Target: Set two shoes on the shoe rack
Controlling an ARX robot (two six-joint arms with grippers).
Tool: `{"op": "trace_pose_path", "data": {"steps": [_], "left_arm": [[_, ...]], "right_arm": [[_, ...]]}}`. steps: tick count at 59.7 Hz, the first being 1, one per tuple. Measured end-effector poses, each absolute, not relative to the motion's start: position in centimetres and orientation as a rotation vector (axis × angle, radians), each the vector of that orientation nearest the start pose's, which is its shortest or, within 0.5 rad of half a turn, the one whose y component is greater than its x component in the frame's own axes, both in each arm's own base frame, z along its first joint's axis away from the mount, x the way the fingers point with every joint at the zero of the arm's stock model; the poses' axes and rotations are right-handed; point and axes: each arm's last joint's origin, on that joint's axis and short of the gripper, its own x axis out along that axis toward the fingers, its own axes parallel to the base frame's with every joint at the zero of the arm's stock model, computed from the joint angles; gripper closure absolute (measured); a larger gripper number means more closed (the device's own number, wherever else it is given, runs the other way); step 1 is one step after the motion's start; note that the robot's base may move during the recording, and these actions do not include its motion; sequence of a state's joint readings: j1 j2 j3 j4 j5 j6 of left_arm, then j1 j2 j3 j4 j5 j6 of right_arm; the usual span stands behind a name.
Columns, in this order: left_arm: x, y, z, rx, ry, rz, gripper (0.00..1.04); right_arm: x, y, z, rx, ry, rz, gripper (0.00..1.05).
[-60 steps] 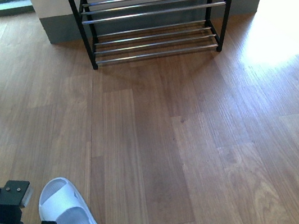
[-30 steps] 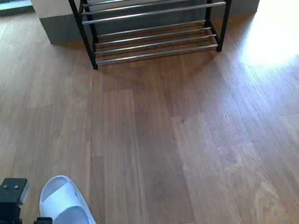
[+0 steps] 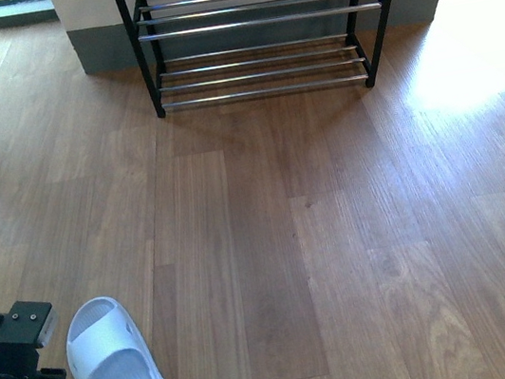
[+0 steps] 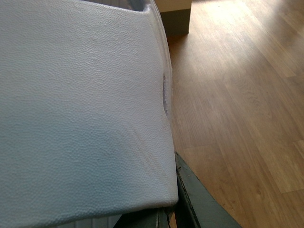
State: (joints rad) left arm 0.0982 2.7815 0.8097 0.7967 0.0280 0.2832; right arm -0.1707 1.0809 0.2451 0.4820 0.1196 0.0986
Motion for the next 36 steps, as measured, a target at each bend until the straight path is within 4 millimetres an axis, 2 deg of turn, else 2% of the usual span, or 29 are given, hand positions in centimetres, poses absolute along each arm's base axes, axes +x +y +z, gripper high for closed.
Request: {"op": "trace_pose_path", "data": {"steps": [2,36], "left_arm": [[26.27,2.51,-14.17,0.175,1.172,-0.105,1.04],[26.26,2.42,-14.17,0.231,1.154,-0.218,1.04]], "right_arm": [[19.17,-3.65,16.15,0.106,0.341,-0.305,1.03],[19.17,-3.65,16.15,0.106,0.341,-0.305,1.03]]}}
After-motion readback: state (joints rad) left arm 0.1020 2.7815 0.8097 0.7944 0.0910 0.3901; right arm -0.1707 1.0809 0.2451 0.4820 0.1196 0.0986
